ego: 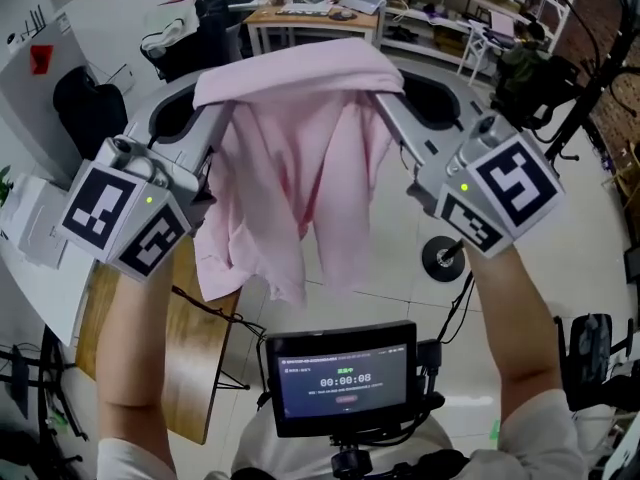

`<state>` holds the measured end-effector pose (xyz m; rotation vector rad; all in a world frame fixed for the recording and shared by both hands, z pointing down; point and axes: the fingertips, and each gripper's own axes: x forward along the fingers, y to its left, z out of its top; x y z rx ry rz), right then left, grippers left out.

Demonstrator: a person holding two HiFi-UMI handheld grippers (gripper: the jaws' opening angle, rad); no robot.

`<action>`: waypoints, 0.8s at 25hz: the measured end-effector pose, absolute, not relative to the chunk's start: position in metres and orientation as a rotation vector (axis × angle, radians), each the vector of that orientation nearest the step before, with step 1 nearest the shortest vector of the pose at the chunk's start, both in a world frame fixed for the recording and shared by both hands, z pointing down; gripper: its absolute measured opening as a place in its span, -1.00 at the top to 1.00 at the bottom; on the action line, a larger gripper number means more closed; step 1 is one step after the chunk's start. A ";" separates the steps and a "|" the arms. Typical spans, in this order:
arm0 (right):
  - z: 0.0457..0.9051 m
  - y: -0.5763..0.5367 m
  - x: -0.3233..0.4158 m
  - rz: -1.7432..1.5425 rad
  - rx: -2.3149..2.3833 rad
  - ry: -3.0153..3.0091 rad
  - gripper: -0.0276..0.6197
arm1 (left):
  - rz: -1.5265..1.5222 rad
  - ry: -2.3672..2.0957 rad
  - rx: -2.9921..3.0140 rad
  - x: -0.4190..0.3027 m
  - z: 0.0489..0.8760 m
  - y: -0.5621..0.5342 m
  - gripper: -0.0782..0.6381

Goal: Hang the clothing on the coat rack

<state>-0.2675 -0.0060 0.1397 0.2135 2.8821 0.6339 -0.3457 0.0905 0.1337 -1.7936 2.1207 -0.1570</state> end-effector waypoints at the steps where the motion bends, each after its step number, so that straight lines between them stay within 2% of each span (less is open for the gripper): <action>1: 0.139 -0.012 -0.264 0.635 0.207 2.882 0.83 | -0.153 2.116 -1.801 -0.343 0.134 0.084 0.74; 20: 0.139 -0.103 -0.222 0.654 0.085 2.911 0.83 | -0.057 2.049 -1.922 -0.304 0.141 -0.013 0.74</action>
